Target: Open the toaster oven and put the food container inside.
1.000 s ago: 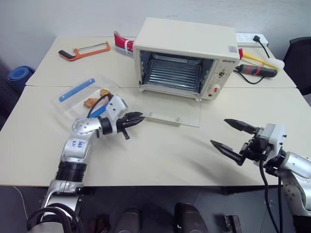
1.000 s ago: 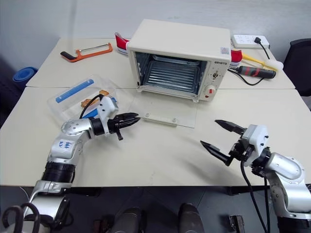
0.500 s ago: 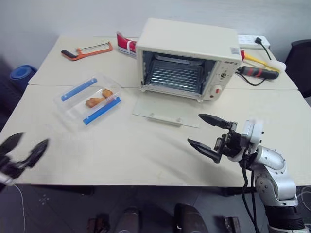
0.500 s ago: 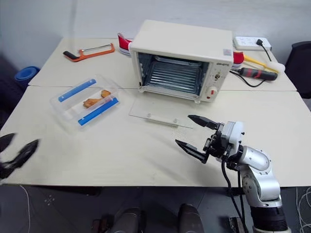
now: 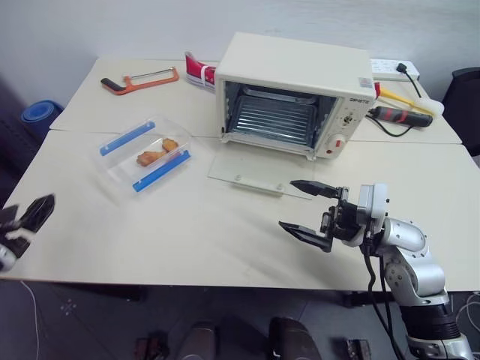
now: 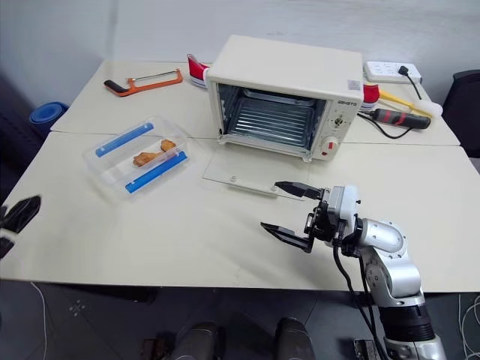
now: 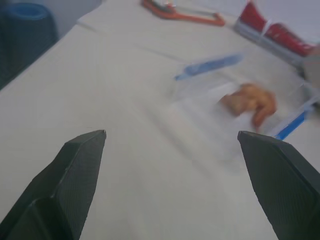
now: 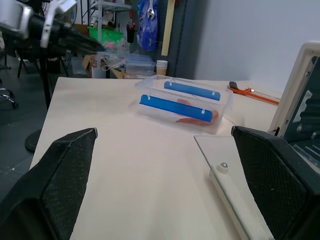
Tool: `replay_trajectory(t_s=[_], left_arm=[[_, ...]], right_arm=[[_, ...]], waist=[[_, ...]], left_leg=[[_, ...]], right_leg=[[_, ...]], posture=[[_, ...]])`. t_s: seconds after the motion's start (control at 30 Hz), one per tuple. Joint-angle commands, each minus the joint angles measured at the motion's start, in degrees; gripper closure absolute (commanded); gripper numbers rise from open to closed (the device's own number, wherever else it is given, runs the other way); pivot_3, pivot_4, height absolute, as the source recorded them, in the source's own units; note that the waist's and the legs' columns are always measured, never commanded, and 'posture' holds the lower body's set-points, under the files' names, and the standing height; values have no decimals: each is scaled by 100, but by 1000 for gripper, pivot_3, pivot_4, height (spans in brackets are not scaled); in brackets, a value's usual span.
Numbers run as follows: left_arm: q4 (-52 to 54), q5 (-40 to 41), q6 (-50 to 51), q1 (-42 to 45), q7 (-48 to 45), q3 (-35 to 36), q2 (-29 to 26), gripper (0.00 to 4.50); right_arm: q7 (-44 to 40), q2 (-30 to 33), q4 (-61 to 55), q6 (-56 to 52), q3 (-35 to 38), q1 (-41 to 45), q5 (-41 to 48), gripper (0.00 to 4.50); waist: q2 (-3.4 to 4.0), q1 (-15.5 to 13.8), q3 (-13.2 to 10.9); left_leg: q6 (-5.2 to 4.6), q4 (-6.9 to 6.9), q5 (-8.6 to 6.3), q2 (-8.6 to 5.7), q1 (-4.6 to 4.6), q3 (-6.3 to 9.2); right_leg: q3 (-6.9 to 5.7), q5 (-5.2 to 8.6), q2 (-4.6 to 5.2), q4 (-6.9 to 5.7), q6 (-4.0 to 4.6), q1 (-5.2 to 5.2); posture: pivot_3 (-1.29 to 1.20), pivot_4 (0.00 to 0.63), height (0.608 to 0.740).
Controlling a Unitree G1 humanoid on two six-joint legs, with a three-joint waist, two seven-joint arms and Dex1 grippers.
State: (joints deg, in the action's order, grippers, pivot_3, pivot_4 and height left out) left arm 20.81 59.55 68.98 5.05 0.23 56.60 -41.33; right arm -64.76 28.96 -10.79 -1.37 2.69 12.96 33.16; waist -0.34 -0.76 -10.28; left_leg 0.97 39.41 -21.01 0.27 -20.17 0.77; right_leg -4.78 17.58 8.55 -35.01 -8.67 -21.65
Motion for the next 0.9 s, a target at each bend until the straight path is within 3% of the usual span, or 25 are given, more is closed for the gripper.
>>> replay_trajectory(t_s=[0.03, 0.23, 0.4, 0.53, 0.9], left_arm=[[-886, 38, 1037, 1110, 794, -544, -377, 13], [-2182, -925, 1099, 2533, 955, -1690, -580, 13], [-2747, -1311, 1033, 2964, 574, -2188, -496, 13], [-3238, -1766, 459, 3043, 306, -2496, -369, 829], [-3394, -2038, 237, 3268, -486, -2472, -517, 4110]], right_arm=[[-67, 61, -74, -7, 74, 31, 82, 0], [-30, 53, -136, -33, 62, -10, 45, 0], [73, 65, -221, -53, 68, -80, -12, 0], [221, 146, -489, -158, 116, -247, -23, 0], [750, 214, -915, -144, 247, -425, -134, 0]], waist=[[2, 51, 1], [2, 163, 0], [1, 206, 0], [1, 215, 0], [-5, 212, -2]], left_leg=[[1, -9, 0, -4, 8, -3], [7, -26, 4, -4, 5, -19], [10, -27, 6, -4, -1, -62], [14, -27, 8, -3, 0, -64], [14, -26, 8, -1, -4, -72]], right_leg=[[1, 0, 0, -2, 0, 0], [1, 1, -5, 4, 1, -16], [-2, 1, -5, 5, 0, -21], [-3, 1, -5, 5, 0, -21], [1, 1, -4, 3, 0, -29]], posture=[[0, 150, 740], [0, 150, 740], [0, 150, 740], [0, 150, 740], [0, 150, 740]])
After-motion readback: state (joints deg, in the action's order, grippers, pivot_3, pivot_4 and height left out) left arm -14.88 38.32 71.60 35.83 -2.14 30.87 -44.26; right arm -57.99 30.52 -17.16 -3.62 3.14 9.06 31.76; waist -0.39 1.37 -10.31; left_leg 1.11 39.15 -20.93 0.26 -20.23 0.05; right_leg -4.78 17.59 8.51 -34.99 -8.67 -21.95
